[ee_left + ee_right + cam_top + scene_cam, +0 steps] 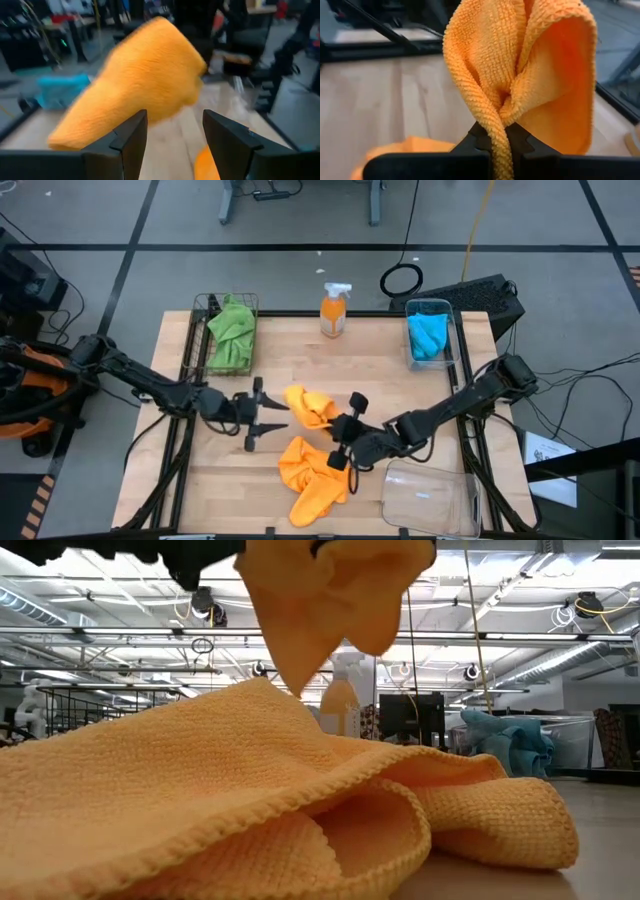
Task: Sort microfiber towel by color & place in baskets
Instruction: Put the top yellow microfiber towel into the bottom transparent bin
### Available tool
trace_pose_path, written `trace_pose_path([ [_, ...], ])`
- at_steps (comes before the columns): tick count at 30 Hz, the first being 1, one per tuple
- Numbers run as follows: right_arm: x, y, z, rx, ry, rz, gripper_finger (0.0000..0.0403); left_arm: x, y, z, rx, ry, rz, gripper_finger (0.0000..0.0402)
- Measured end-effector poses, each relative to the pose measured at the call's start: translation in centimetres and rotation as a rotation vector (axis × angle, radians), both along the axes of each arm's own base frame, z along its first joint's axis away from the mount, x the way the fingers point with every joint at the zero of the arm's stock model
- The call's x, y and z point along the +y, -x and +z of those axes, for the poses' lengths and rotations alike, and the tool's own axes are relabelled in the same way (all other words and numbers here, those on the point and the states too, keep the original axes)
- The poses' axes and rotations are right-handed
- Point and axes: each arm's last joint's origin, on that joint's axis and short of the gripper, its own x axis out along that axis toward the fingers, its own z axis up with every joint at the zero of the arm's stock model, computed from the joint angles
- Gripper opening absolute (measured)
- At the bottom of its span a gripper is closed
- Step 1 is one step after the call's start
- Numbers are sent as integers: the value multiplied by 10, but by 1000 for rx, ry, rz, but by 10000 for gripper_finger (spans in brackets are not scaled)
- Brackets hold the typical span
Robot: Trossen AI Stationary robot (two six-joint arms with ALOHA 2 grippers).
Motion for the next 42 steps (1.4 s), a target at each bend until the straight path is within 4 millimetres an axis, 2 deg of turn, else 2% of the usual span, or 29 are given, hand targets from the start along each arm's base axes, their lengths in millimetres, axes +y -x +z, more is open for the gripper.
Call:
trace_pose_path([
  [4, 6, -1, 5, -38, 20, 36, 4, -5, 2, 8, -84, -39, 46, 199],
  [11, 7, -2, 9, -65, 28, 55, 4, -13, 6, 12, -132, -108, 65, 199],
  [16, 10, -4, 10, -70, 9, 142, 4, -22, 0, 7, -151, -169, 44, 199],
  [22, 11, -4, 11, -58, 23, 196, 4, -31, -18, -8, -179, -271, 36, 202],
  [25, 11, -4, 10, -44, 59, 209, 4, -37, -29, -14, -163, -307, 32, 219],
  [34, 11, -4, 8, -7, 38, 293, 4, -51, -58, -21, -149, -354, 14, 312],
  [42, 11, -5, 9, -20, 42, 301, 4, -57, -78, -28, -125, -352, -31, 326],
])
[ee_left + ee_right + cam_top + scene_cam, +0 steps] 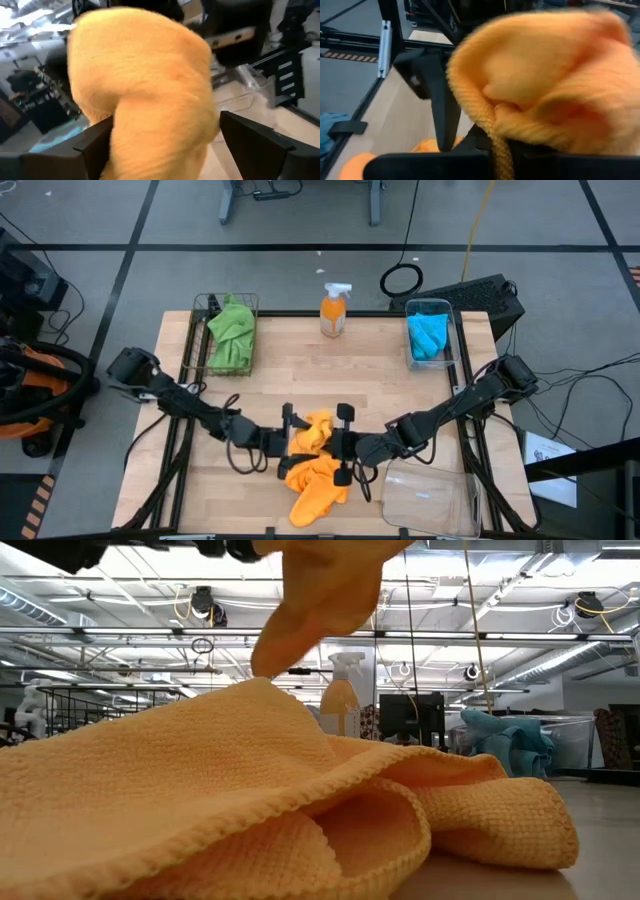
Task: Sort microfiber towel by color & place in baskets
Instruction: Put the top yellow microfiber towel into the bottom transparent bin
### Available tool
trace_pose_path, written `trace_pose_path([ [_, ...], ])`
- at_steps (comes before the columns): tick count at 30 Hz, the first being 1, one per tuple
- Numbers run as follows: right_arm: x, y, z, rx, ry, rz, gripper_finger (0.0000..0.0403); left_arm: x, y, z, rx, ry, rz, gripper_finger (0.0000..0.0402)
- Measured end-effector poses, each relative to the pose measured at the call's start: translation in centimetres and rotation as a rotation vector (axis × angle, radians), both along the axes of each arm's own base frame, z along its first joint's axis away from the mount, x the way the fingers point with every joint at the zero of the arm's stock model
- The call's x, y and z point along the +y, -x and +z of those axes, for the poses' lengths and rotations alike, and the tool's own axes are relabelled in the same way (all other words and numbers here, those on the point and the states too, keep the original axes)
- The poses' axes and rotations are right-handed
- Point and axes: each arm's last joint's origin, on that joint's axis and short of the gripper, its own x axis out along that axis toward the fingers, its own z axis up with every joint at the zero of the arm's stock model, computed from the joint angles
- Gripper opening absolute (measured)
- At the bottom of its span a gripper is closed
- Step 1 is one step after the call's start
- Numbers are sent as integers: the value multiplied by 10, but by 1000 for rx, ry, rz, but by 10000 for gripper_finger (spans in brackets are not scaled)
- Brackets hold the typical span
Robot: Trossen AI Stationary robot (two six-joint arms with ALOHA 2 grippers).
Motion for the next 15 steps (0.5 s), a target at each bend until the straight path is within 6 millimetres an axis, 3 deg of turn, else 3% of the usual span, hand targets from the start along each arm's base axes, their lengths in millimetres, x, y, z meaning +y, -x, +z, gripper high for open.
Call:
trace_pose_path([
  [7, 0, 0, 0, 1, 9, 0, 4, 15, -9, -7, 72, 45, 8, 312],
  [10, 0, 0, 0, 1, 9, 1, 4, 14, -9, -8, 80, 50, -36, 272],
  [15, 1, 0, 0, 3, 19, 9, 4, 14, -9, -10, 101, 38, -51, 168],
])
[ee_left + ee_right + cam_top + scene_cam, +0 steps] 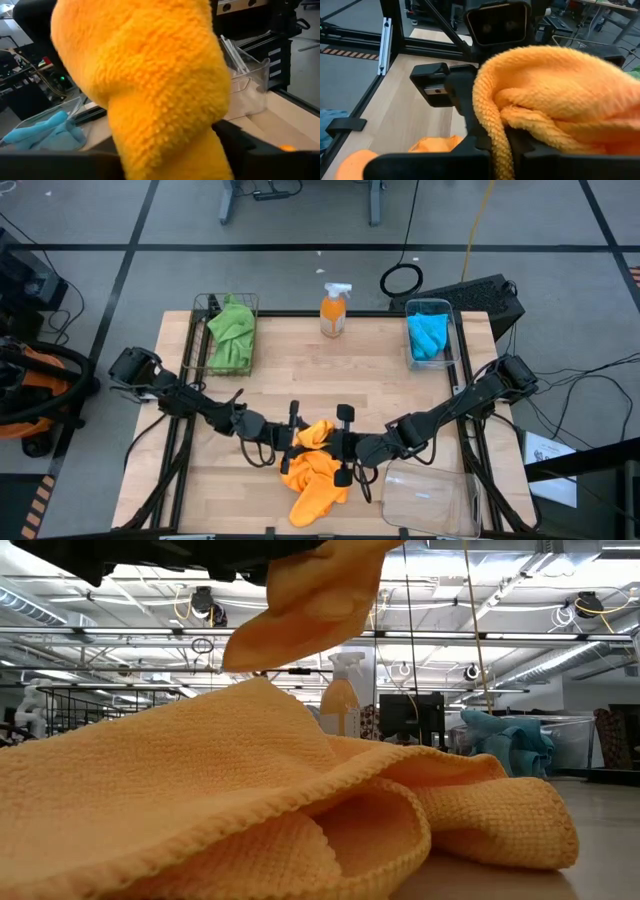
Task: Sort microfiber towel by color & place in baskets
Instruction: Put the top yellow microfiber towel into the bottom transparent bin
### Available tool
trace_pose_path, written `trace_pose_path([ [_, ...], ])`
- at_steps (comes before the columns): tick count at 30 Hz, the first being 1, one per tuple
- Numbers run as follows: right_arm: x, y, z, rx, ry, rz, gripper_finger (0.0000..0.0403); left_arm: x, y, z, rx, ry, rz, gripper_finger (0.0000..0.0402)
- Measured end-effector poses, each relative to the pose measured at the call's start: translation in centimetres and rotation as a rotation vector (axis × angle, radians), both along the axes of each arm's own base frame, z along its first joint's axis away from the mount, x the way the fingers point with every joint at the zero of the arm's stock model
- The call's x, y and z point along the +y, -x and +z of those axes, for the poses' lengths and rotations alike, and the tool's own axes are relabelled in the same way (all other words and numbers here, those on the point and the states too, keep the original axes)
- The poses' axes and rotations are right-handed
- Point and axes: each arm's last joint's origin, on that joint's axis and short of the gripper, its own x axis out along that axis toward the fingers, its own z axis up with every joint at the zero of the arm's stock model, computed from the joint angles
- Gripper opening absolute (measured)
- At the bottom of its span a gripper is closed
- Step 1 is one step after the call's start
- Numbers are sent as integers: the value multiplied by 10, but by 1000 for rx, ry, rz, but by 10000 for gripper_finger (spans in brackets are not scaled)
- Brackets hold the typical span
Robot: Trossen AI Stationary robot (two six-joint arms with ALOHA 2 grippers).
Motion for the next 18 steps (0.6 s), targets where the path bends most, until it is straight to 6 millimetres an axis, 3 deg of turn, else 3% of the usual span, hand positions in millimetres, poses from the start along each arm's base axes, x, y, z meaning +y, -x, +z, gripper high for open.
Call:
trace_pose_path([
  [7, 3, 2, -1, 6, -24, -6, 29, 1, 0, 0, 5, -2, 1, 26],
  [18, 18, 33, -16, 239, -51, -47, 170, 3, 3, -3, 77, -27, 8, 36],
])
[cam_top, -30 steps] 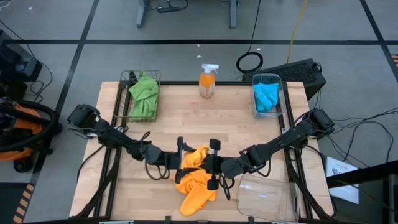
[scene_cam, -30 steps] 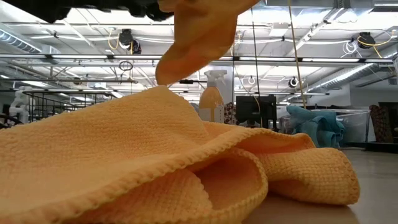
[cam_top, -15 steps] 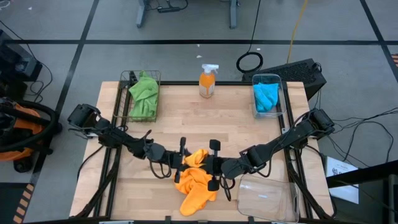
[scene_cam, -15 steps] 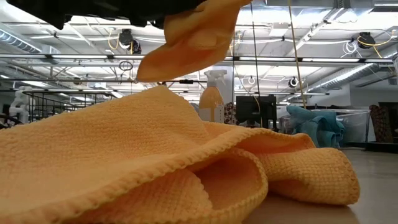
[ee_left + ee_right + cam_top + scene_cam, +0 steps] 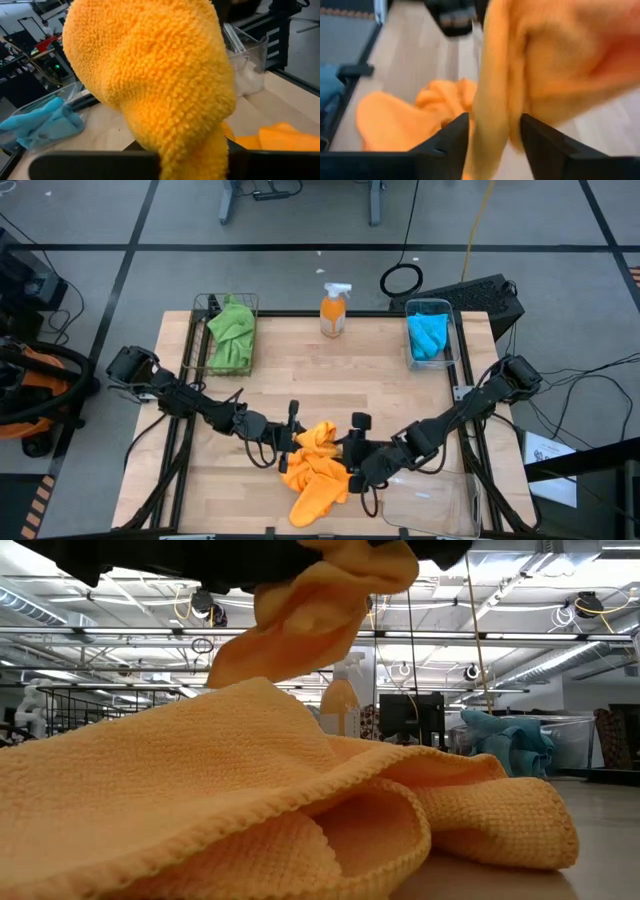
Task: Sort microfiber towel by color & place in baskets
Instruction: Put the top yellow microfiber towel into the bottom transparent bin
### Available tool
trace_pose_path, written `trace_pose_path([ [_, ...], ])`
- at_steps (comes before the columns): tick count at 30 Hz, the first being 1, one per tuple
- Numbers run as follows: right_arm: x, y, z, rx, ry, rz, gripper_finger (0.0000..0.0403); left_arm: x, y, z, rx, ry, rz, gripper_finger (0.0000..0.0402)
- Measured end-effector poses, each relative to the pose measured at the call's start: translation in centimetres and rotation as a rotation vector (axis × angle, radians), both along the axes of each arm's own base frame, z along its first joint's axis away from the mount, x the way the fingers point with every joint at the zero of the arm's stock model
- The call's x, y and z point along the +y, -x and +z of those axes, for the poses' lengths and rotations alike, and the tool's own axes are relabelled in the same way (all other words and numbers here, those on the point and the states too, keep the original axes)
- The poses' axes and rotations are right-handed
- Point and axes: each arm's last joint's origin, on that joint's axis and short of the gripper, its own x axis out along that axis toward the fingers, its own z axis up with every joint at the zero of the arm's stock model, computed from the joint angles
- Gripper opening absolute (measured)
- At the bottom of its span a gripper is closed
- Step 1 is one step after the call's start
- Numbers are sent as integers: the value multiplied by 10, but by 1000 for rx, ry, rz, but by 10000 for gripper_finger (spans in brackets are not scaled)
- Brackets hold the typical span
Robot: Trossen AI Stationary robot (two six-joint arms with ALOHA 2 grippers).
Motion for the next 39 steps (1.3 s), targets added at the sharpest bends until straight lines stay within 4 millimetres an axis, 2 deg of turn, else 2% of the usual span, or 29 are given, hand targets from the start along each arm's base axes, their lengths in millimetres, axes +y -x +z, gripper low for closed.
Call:
trace_pose_path([
  [3, 9, 8, -3, 30, 3, 5, 210, 5, -1, 0, 5, 1, 16, 36],
  [6, 20, 14, 0, -13, 41, 22, 251, 12, -3, -2, 26, 19, 43, 35],
  [11, 32, 17, 23, -147, 213, -51, 323, 19, -5, -4, 48, 40, 70, 34],
  [14, 30, 12, 32, -205, 322, -83, 363, 19, -5, -3, 46, 41, 68, 33],
  [18, 13, -5, 35, -214, 380, -99, 396, 18, -5, -3, 50, 47, 33, 33],
  [25, -30, -28, 29, -145, 237, -82, 393, 18, -5, -6, 78, 46, 26, 33],
  [30, -44, -30, 21, -63, 124, -91, 393, 18, -5, -7, 83, 45, 27, 33],
  [33, -46, -27, 17, -23, 97, -120, 385, 18, -5, -7, 83, 44, 32, 33],
  [36, -45, -27, 16, -9, 84, -103, 348, 18, -5, -7, 83, 44, 32, 32],
  [39, -44, -27, 16, -6, 56, -72, 287, 18, -5, -6, 80, 46, 31, 32],
])
